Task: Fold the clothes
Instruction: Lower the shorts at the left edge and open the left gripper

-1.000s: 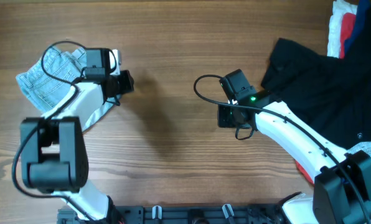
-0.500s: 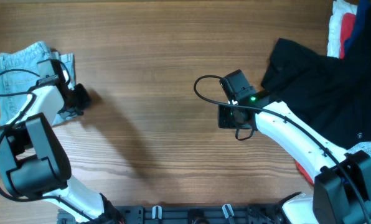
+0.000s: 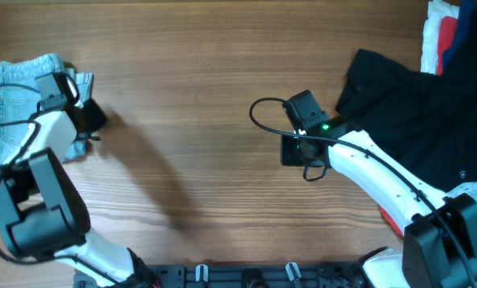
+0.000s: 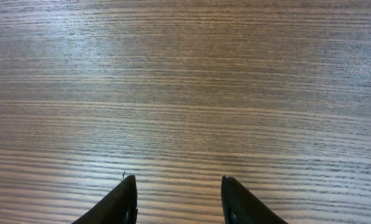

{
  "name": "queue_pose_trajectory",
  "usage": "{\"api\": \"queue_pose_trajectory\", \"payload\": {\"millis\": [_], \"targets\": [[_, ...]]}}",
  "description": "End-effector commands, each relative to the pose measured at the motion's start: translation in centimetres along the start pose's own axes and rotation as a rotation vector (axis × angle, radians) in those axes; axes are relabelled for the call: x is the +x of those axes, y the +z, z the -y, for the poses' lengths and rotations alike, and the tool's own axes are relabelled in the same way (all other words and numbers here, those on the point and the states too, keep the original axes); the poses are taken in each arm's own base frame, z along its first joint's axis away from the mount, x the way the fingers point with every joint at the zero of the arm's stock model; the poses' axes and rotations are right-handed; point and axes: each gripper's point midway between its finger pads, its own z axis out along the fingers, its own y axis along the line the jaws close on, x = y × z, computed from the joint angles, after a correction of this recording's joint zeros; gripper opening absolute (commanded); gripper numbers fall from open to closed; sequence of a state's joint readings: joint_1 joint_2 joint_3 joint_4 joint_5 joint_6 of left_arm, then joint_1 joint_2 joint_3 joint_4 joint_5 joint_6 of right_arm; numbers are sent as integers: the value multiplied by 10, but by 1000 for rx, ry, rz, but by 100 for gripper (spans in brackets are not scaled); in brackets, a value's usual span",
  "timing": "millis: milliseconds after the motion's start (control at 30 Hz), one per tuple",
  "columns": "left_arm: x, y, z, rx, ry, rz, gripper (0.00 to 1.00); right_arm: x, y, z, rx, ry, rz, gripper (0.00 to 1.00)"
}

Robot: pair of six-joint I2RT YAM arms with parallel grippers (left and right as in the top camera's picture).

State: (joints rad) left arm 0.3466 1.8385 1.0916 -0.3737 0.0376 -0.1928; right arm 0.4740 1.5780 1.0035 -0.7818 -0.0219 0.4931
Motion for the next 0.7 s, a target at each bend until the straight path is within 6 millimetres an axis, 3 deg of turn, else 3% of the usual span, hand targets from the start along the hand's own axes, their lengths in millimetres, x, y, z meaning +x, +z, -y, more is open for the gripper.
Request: {"api": "queue_pose_trajectory", "payload": {"millis": [0, 100, 400, 567, 667], "targets": [[-42, -55, 34, 86, 41, 165, 21, -5, -6, -3, -16, 10, 21, 44], [-40, -48, 25, 46, 35, 154, 18, -5, -6, -3, -16, 10, 21, 44], [-17, 17, -8, -24, -13, 37, 19, -5, -6, -2, -15, 10, 20, 44], [-11, 42, -45, -92, -71, 9, 18, -4, -6, -2, -16, 10, 18, 44], [-26, 42, -70, -115, -122, 64, 18, -2, -6, -3, -19, 10, 9, 44]]}}
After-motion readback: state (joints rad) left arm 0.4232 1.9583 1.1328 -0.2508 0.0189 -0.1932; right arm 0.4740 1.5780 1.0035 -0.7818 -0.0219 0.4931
